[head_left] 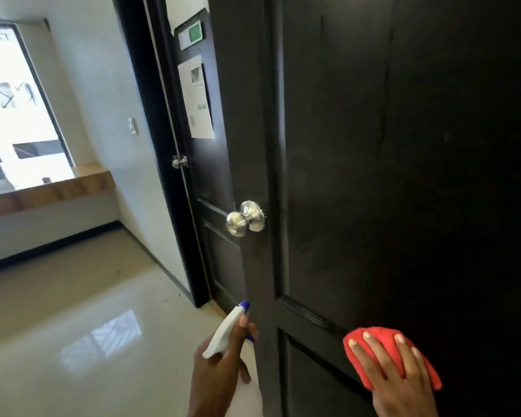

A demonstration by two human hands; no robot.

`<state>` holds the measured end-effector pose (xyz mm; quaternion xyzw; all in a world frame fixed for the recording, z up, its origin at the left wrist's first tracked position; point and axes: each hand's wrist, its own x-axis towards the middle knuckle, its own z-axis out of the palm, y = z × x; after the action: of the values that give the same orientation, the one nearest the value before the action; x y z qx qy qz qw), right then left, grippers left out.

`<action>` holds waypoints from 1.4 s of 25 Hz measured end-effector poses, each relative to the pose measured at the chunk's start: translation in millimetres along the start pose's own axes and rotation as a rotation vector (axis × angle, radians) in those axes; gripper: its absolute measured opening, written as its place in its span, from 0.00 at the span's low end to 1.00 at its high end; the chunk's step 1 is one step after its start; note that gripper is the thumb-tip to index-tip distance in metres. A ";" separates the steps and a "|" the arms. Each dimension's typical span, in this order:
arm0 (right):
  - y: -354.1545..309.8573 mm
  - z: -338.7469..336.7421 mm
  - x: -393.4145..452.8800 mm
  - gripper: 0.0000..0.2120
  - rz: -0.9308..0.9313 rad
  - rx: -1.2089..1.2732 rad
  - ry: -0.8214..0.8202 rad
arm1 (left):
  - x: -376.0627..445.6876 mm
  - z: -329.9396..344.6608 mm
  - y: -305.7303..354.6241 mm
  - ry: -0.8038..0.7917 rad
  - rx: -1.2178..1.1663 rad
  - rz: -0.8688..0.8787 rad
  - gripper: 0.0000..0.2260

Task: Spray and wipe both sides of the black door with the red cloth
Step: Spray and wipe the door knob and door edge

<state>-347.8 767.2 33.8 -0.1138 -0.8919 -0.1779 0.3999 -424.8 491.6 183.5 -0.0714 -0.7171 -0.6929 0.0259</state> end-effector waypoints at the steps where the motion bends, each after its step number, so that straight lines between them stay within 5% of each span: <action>1: 0.5 -15.1 6.3 0.43 0.024 0.026 -0.066 | -1.8 -5.2 14.0 -0.007 0.026 -0.023 0.18; 4: -9.5 -58.0 25.9 0.58 0.162 0.183 -0.384 | -4.7 -28.2 47.0 0.032 0.071 -0.132 0.20; 8: -36.1 -136.2 96.0 0.58 0.256 0.464 -0.560 | -4.7 -60.0 107.8 0.025 0.124 -0.225 0.23; 13: -59.3 -213.2 229.3 0.45 0.190 0.578 -0.332 | 9.4 -102.1 159.8 -0.011 0.159 -0.208 0.24; 18: -76.3 -221.1 279.8 0.37 0.180 0.547 -0.090 | 39.0 -130.0 155.4 -0.013 0.166 -0.217 0.21; 30: -106.8 -141.4 273.0 0.41 0.276 0.576 -0.058 | 146.9 -88.7 146.6 -0.256 0.266 -0.204 0.06; 35: -120.5 -112.9 284.0 0.33 0.249 0.558 -0.093 | 191.6 -73.2 134.4 -0.333 0.356 -0.153 0.22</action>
<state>-499.2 628.5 290.3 -0.1159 -0.9028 0.1297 0.3933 -600.2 435.4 345.5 -0.1243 -0.8255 -0.5342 -0.1332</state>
